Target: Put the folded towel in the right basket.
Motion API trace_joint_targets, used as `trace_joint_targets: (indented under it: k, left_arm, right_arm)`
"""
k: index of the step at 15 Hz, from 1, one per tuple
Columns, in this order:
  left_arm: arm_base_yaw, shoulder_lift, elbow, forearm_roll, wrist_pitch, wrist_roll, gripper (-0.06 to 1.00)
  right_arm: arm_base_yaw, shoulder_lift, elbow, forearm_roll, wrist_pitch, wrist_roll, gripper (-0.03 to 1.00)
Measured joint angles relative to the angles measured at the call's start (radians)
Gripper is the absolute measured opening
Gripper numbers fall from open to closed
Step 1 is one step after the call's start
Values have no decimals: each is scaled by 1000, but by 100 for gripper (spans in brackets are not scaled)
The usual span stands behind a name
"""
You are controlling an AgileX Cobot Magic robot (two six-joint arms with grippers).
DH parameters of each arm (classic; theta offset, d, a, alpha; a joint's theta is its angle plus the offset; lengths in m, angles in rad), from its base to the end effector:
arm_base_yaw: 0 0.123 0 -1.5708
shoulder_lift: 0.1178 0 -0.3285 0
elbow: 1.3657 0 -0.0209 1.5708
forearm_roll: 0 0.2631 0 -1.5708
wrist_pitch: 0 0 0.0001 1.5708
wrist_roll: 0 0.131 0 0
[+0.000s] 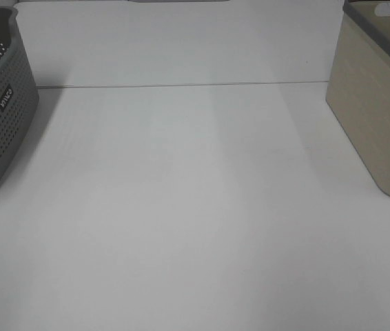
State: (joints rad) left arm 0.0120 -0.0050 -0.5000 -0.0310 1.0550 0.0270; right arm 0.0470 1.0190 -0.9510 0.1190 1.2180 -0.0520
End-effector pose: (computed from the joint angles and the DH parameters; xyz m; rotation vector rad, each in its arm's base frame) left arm -0.0026 -0.0036 0.2657 0.0167 2.0331 -0.0125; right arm 0.1712 0.0227 0.3258 -0.1090 2.7629 0.1640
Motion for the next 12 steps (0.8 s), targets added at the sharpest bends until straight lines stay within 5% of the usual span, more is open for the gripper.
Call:
trace_joint_targets:
  k: [2,4,12]
  left_arm:
    - [0,0,0,0,0,0,97]
    - [0,0,0,0,0,0,97]
    - [0,0,0,0,0,0,97]
  right_arm:
    - [0,-221,252,-44,0,0,65]
    - [0,-336,330,-65,1,0,65]
    - [0,-906,406,-119,-49,-1,65]
